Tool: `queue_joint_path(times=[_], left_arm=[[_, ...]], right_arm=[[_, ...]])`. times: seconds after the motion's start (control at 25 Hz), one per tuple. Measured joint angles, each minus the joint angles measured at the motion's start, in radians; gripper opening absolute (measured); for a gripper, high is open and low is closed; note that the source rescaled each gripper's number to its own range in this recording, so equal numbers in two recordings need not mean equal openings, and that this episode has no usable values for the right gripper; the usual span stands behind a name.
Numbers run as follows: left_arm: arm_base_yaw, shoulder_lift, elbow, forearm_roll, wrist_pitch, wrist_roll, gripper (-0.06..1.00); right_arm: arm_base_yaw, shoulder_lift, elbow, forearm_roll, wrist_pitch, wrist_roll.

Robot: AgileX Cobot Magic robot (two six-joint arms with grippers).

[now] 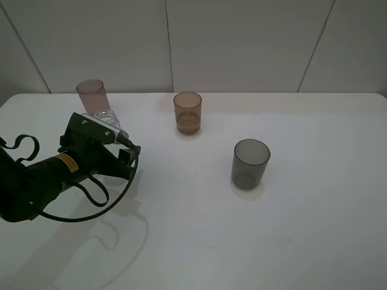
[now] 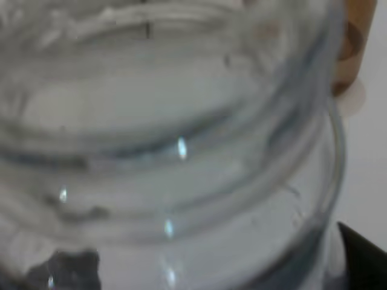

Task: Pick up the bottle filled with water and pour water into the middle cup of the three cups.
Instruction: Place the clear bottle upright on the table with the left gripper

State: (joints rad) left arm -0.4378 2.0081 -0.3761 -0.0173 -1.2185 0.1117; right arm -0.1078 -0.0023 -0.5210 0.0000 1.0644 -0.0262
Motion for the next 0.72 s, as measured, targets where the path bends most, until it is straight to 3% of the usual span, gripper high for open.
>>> queue_joint_path(times=[0.72], left_arm=[[0.0, -0.409, 0.037, -0.071, 0.001, 0.064, 0.72]], right_arm=[[0.0, 0.0, 0.0, 0.0, 0.0, 0.0]])
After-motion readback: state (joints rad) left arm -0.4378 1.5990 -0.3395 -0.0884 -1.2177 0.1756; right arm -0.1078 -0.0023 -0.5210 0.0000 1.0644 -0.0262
